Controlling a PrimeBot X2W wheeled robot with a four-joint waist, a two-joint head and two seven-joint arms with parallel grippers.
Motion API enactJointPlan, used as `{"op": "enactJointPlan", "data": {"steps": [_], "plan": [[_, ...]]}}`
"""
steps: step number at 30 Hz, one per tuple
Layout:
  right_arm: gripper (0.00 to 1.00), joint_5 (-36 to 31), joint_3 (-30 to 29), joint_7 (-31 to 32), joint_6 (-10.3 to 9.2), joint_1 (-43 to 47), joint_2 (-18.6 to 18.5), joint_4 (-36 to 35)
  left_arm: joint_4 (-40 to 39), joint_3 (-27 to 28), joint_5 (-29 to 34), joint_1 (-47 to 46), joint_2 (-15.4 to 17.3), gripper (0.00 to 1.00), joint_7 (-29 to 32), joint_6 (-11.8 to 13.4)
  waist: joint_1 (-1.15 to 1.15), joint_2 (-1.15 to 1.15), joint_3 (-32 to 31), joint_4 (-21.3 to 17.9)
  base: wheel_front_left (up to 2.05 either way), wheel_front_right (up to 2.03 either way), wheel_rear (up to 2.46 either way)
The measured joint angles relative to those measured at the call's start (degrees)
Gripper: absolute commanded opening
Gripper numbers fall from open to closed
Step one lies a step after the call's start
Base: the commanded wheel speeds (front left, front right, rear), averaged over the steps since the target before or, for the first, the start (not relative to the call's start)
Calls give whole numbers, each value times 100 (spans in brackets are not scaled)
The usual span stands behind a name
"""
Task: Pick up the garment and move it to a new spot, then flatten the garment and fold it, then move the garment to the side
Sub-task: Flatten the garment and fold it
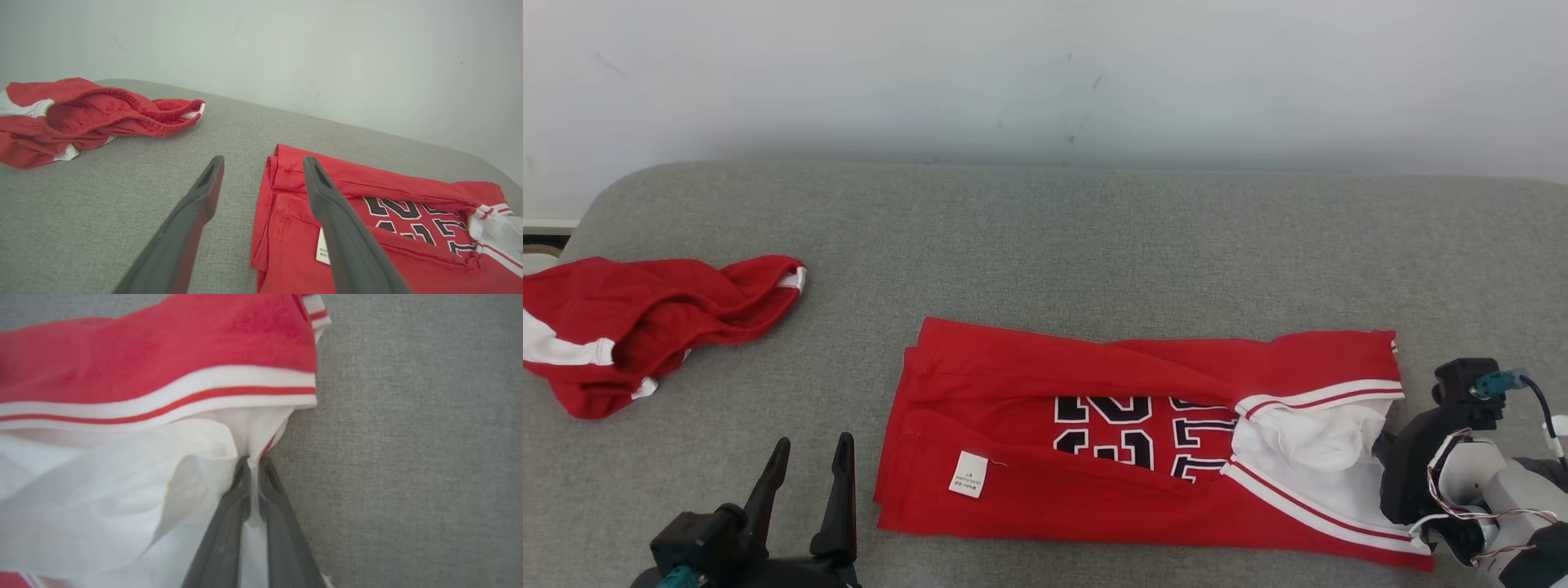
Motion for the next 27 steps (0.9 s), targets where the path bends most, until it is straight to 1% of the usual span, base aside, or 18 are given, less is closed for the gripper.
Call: {"op": "enactJointPlan", "data": {"steps": [7,11,19,23,27], "plan": [[0,67,11,23,20,-44,12,22,56,40,-4,0,3,100,-7,0,0,0,33,-5,0,0,0],[0,64,1,-81,29,-102,-15,62,77,114,-18,3,14,100,-33,1,0,0,29,-60,0,0,0],[0,47,-123,-310,38,-138,-459,311,101,142,-19,7,30,100,-46,1,0,0,-23,-279,0,0,0],[0,87,-143,-391,38,-137,-441,322,125,116,-19,7,21,100,-60,1,0,0,-61,-370,0,0,0],[0,255,-210,-512,38,-135,-259,207,156,76,-19,8,0,100,-60,-4,0,0,-131,-475,0,0,0]]}}
